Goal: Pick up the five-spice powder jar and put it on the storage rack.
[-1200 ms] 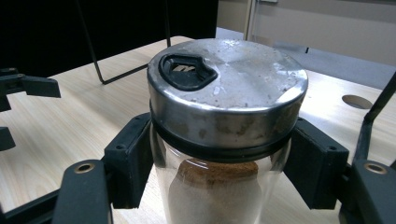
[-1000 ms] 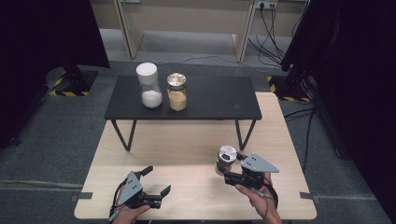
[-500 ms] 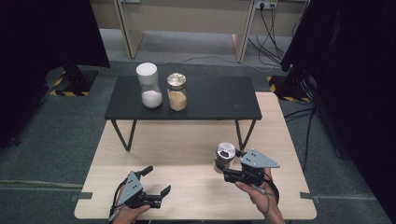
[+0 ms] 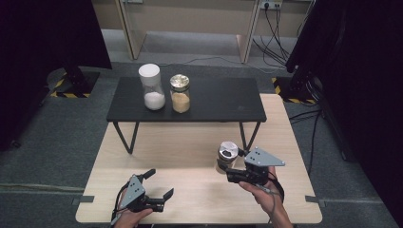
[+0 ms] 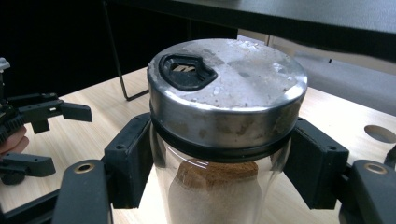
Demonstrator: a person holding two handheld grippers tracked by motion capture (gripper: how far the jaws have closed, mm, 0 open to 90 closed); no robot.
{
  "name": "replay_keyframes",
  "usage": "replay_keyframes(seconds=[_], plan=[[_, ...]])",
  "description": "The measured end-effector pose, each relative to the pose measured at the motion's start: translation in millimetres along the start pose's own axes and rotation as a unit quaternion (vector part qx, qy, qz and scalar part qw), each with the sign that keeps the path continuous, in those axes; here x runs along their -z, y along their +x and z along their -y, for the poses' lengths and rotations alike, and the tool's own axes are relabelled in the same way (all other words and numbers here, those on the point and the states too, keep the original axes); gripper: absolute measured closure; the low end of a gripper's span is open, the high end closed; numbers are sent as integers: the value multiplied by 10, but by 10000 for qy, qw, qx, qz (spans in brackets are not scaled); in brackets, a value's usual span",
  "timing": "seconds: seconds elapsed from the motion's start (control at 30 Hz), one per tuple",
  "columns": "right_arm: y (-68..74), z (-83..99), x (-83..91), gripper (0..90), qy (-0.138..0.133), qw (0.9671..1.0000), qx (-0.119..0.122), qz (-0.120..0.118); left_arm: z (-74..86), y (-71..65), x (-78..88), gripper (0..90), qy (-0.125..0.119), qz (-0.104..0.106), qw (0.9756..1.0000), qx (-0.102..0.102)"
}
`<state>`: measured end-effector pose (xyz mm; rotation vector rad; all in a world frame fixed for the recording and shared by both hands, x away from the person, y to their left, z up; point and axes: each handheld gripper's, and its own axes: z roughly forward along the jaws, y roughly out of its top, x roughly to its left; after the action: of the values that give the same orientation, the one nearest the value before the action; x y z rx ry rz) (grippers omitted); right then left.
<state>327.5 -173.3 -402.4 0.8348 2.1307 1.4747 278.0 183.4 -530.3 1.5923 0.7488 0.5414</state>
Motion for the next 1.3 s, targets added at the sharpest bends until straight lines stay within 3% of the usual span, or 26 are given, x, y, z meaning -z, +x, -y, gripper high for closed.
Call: replay_keyframes(seconds=[0.4,0.9,1.3], plan=[[10,-106,-25,312,-13,9999,-4,-159,2,-1,-1,16,5,-1,10000,-6],[122,-431,-90,312,6,9989,147,-445,2,-1,-1,17,7,4,10000,0],[98,-641,-104,312,2,9985,183,-519,4,-2,-3,19,14,7,10000,-3]])
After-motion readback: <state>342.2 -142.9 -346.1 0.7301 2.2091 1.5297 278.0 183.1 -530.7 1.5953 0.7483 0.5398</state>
